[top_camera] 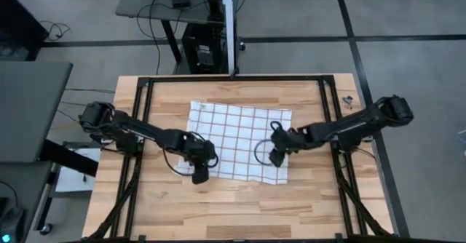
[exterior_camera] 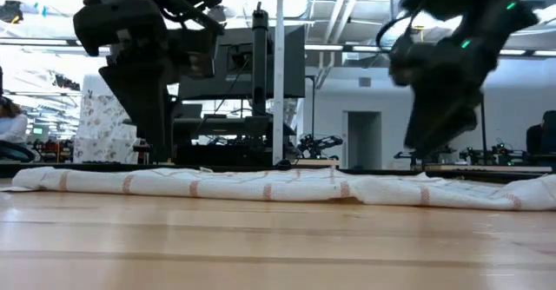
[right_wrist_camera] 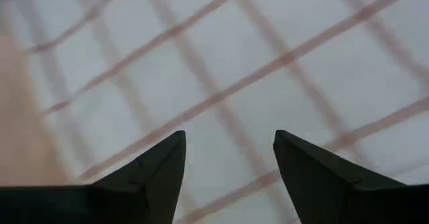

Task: Roll towel
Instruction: Fold the white stripe kitchen towel

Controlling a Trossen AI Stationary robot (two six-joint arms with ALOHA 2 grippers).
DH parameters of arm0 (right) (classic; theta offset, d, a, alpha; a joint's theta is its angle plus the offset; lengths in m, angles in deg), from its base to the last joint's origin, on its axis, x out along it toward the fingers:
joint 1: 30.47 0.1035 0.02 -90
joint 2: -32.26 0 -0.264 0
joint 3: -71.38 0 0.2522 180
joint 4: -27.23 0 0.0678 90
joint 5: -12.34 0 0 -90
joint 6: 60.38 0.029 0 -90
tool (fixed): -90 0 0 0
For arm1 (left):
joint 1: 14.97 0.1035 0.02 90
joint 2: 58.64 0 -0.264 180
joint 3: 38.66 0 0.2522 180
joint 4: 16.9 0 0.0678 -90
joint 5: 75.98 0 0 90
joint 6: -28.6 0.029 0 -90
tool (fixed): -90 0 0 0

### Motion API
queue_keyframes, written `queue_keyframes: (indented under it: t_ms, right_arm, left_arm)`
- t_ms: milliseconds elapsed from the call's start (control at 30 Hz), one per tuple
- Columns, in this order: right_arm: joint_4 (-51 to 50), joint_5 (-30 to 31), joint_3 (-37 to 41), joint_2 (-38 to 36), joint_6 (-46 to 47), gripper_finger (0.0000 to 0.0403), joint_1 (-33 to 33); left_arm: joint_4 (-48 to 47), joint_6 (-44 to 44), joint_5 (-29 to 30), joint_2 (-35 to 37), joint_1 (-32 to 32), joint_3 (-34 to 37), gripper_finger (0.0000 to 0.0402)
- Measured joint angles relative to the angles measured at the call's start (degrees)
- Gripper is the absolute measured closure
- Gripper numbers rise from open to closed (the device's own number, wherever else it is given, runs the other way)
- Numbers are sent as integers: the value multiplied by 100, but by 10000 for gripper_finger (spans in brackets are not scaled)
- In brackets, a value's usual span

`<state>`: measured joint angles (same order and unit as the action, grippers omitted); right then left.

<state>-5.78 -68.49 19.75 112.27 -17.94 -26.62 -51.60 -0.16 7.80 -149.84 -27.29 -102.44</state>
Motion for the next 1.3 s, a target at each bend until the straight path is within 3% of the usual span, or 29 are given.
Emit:
queue_keyframes:
  t_ms: [200, 367, 567, 800, 933, 1133, 1300]
  right_arm:
    - [-87, -235, 0, 538, -1051, 191, -1144]
    - [-175, -701, -24, 683, -1670, 195, -1415]
    - [-400, -1120, -5, 500, -1168, 198, -682]
    - [-176, -1222, 4, 465, 61, 198, 741]
    - [313, -1250, -121, 443, 106, 198, 1414]
    - [-468, -1168, -874, 197, -1004, 198, 1501]
    - [-1244, -395, -1058, 84, -1612, 198, 922]
  left_arm:
    - [507, -710, 219, -591, -387, -4, 232]
    - [558, -1109, 700, -802, -435, -33, 232]
    - [278, -1056, 1087, -688, -251, -22, 232]
    - [-787, 205, 1087, -457, -88, -13, 232]
    - [-1404, 639, 1057, -198, 106, 13, 232]
    - [-1970, 36, 1024, 573, 234, -320, 232]
    - [-678, -1314, 1002, 795, 65, -250, 232]
